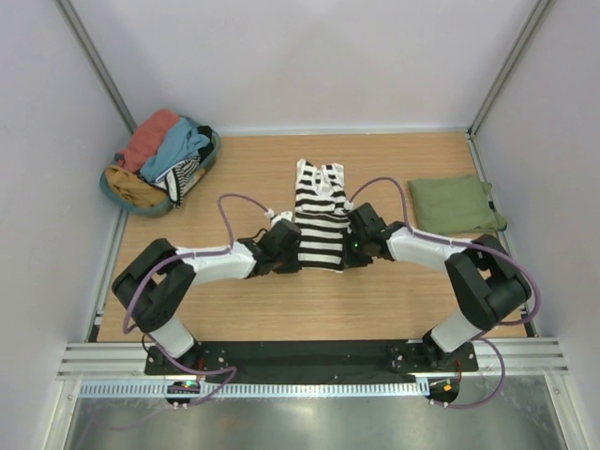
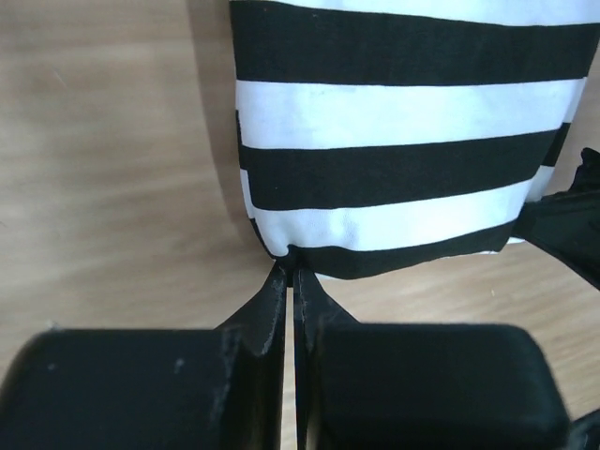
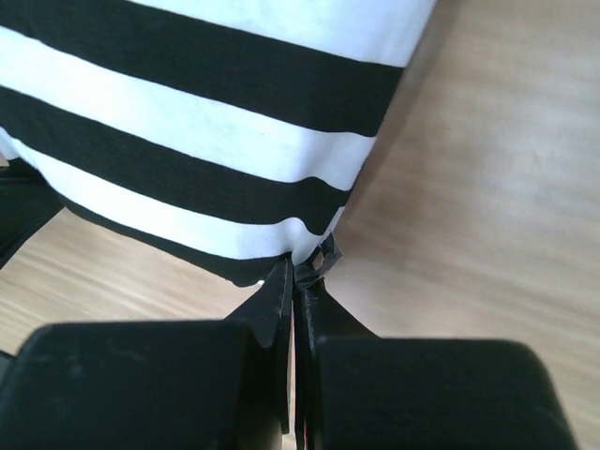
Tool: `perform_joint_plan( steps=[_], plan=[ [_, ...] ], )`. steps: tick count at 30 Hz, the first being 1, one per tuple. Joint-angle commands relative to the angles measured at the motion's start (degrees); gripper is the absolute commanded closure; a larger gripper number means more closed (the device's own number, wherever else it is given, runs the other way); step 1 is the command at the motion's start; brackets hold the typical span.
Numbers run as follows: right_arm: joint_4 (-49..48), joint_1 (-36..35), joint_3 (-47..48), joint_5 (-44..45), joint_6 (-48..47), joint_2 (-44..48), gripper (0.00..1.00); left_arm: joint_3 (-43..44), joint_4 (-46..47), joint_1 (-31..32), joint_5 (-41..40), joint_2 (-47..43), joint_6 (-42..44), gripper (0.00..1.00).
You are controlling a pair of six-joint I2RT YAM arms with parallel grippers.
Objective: Fold and stack the tank tops
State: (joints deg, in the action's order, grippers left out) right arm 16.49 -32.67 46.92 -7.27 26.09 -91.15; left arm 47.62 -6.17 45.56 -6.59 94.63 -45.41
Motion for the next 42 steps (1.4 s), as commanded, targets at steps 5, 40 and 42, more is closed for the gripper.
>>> perform_joint_plan(
  steps=[5,40,42],
  plan=[
    [5.65,-1.35,-6.83,0.5,2.3,10.99,0.99,-7.36,-0.95,7.52,-7.12,-3.84,-10.84,1.0],
    [7.88,-1.35,1.69,-5.96,1.24,19.36,0.73,-11.93,-4.64,13.5,-7.56,-13.77,-13.74,1.0],
    [0.35,-1.26,1.25,-9.85,3.26,15.86,0.81,-12.37,-4.46,14.11,-8.35,-13.68,-13.66,1.0]
  ],
)
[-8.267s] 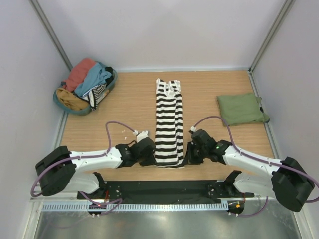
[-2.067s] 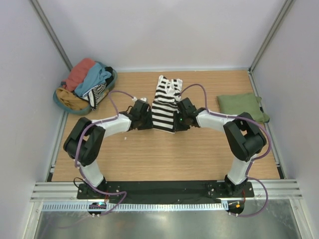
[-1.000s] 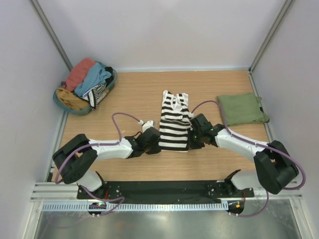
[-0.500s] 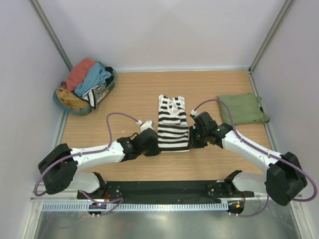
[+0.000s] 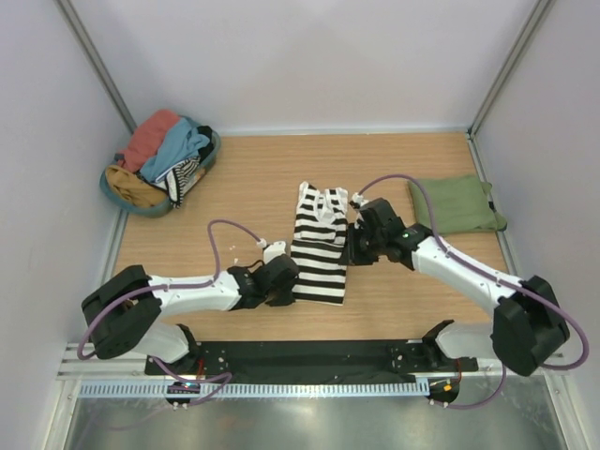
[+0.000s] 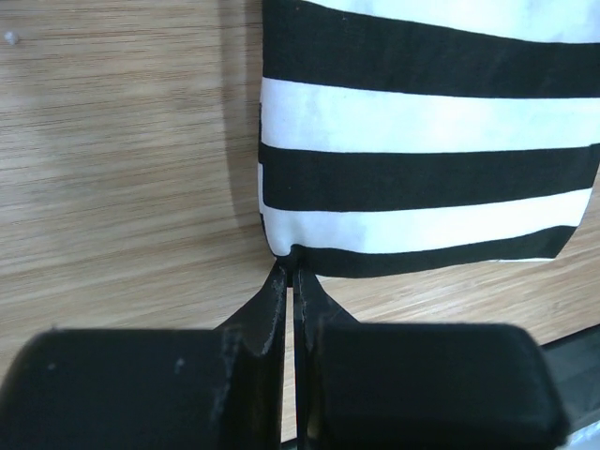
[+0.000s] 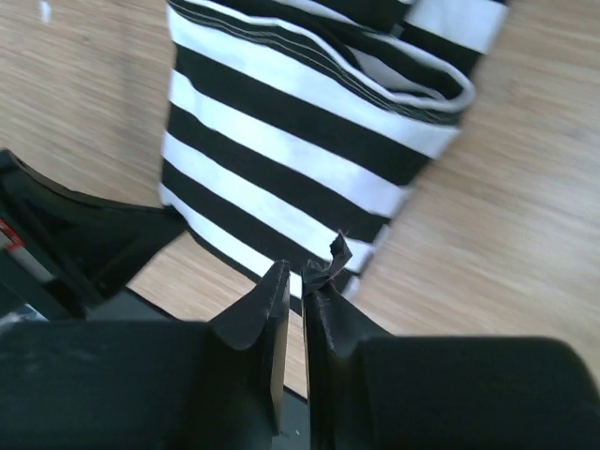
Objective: Fold and stack the tank tops
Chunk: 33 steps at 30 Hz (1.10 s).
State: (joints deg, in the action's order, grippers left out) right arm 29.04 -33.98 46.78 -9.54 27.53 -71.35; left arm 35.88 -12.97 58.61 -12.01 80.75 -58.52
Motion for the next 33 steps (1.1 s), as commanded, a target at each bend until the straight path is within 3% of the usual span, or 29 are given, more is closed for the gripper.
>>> perform_joint_plan(
  steps=[1,7,11,19,24,29,33],
  plan=[
    [-14.51,0.05,1.29,-8.82,2.7,-5.45,0.83,-0.81,2.42,1.24,-2.93,0.2,-0.63,1.0],
    [-31.99,0.05,0.5,-16.64,8.76,-15.99,0.99,-1.25,3.57,2.3,-3.02,1.51,-0.63,1.0],
    [-38.26,-0.04,1.11,-16.05,9.04,-21.1,0.99,-1.51,4.62,3.26,-2.93,2.3,-0.89,1.0],
    [-32.83,0.14,9.63,-6.84,3.25,-32.0,0.99,-2.13,6.03,4.32,-3.02,3.18,-1.15,1.0],
    [-30.88,1.28,16.14,-5.49,2.35,-37.53,0.99,-2.57,6.56,4.41,-2.93,3.54,-1.42,1.0],
    [-27.37,1.9,20.53,-4.35,0.95,-38.42,0.98,-3.27,6.56,4.5,-3.11,3.01,-1.51,1.0],
    [-25.61,1.9,20.02,-4.96,0.07,-35.53,0.88,-3.54,6.64,4.5,-3.28,3.18,-1.86,1.0]
  ],
)
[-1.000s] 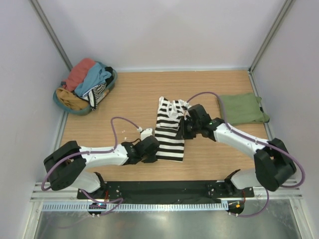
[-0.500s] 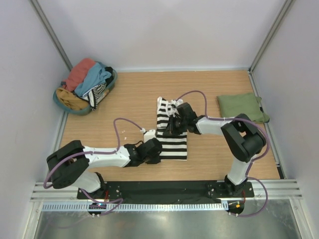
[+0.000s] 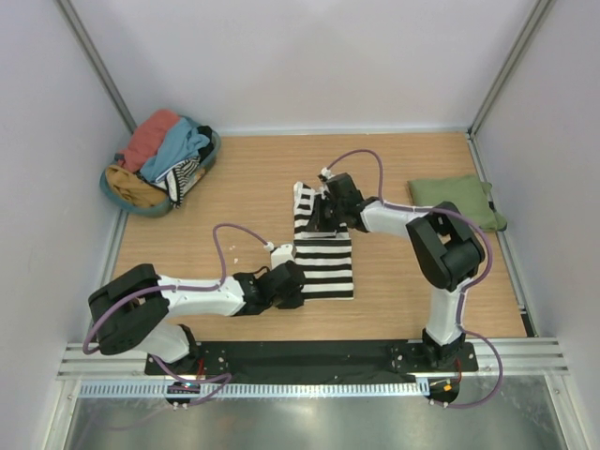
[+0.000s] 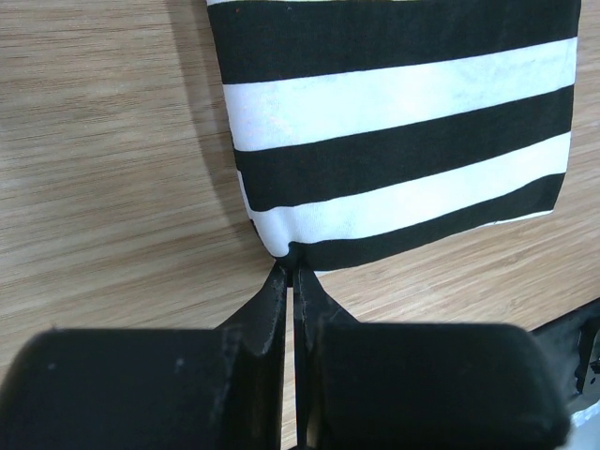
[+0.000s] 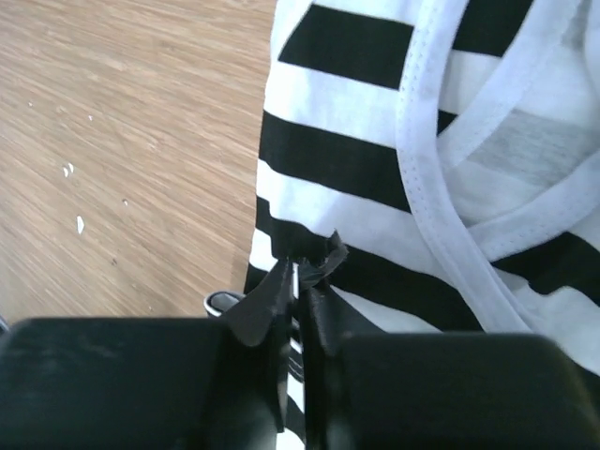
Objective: Fold and stack the tank tops
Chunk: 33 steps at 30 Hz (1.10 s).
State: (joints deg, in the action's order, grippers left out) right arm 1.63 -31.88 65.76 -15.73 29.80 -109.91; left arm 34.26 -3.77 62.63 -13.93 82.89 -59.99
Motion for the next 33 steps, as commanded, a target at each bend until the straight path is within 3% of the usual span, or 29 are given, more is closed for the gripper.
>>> perform_joint_plan(
  steps=[1,12,15,17,20,28,33],
  plan=[
    [1.97,-0.11,0.26,1.31,-2.47,5.99,0.83,-1.74,-2.64,0.47,-1.27,1.04,-0.39,1.0],
    [23.15,-1.34,-15.03,13.61,-5.02,29.39,0.34,-0.6,-3.17,0.47,-1.01,0.96,-0.13,1.0],
    [25.7,-2.66,-20.39,14.32,-2.39,33.08,0.28,-0.07,-3.87,0.47,-1.1,0.78,-0.13,1.0],
    [26.32,-3.27,-24.0,14.23,-0.46,34.84,0.29,0.37,-4.49,0.47,-1.01,0.78,-0.13,1.0],
    [27.02,-4.51,-27.43,14.23,1.65,38.88,0.41,1.16,-5.46,0.47,-0.92,0.78,-0.13,1.0],
    [25.45,-7.58,-31.91,11.86,3.51,41.27,0.41,1.6,-6.95,0.47,-0.74,-0.19,0.22,1.0],
    [22.28,-7.67,-32.71,10.02,3.51,39.78,0.49,1.42,-7.3,0.47,-0.74,-0.45,0.04,1.0]
  ],
)
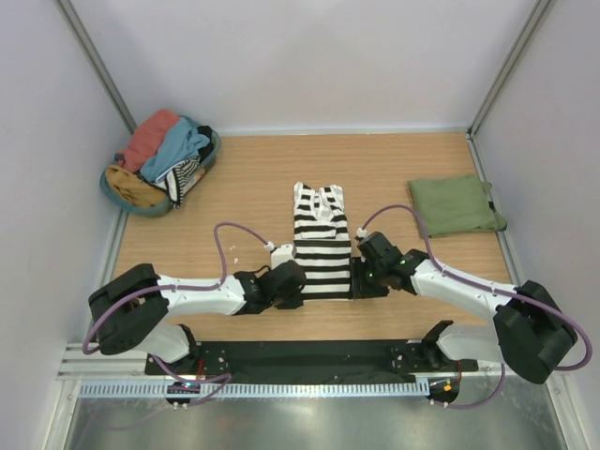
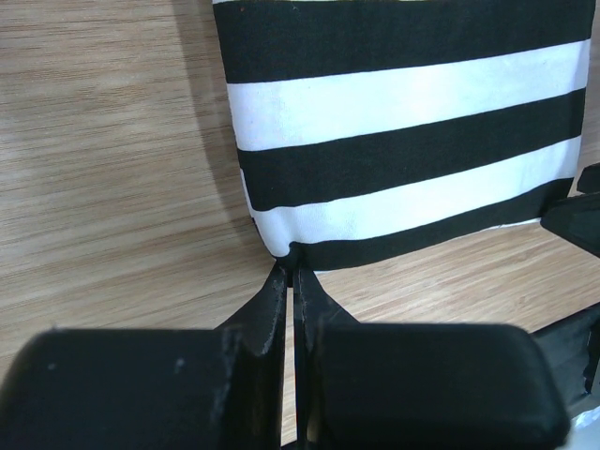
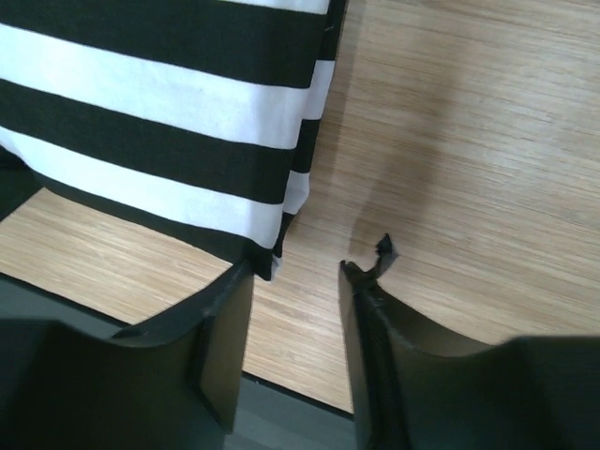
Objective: Fold and stack the tank tops
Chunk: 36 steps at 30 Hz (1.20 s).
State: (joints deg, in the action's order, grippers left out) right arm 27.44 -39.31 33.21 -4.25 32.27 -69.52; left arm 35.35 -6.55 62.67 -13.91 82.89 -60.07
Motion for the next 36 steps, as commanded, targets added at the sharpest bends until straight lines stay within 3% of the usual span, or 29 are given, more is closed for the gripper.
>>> perform_joint_plan(
  steps=[1,6,7,10,16,25,31,36],
  plan=[
    [-3.97,-0.42,-0.08,-1.98,1.04,-1.49,0.54,0.33,-4.44,0.43,-0.68,-0.28,0.05,1.0],
    [-6.35,-0.68,0.45,-6.02,0.86,-3.43,0.7,0.5,-4.44,0.43,-0.33,-0.01,-0.04,1.0],
    [-6.35,-0.68,0.62,-6.38,0.43,-3.35,0.82,0.68,-4.53,0.43,-0.15,-0.27,-0.13,1.0],
    [-5.12,-0.77,1.5,-7.35,0.25,-2.21,0.99,2.69,-6.54,0.43,0.73,-0.1,0.39,1.0],
    [1.29,-0.77,4.84,-4.89,0.07,3.06,0.99,6.21,-13.31,0.43,0.38,-2.38,1.1,1.0],
    [9.91,-0.59,16.79,1.87,-2.91,3.61,0.99,23.95,-30.1,-0.53,-4.37,-3.44,7.68,1.0],
    [12.37,0.19,27.16,6.08,-5.63,-1.75,0.99,34.41,-35.8,-7.38,-2.61,-0.02,11.82,1.0],
    [12.55,2.57,34.36,5.66,-7.48,-7.64,0.99,39.08,-34.41,-13.36,1.33,1.83,15.41,0.99]
  ],
)
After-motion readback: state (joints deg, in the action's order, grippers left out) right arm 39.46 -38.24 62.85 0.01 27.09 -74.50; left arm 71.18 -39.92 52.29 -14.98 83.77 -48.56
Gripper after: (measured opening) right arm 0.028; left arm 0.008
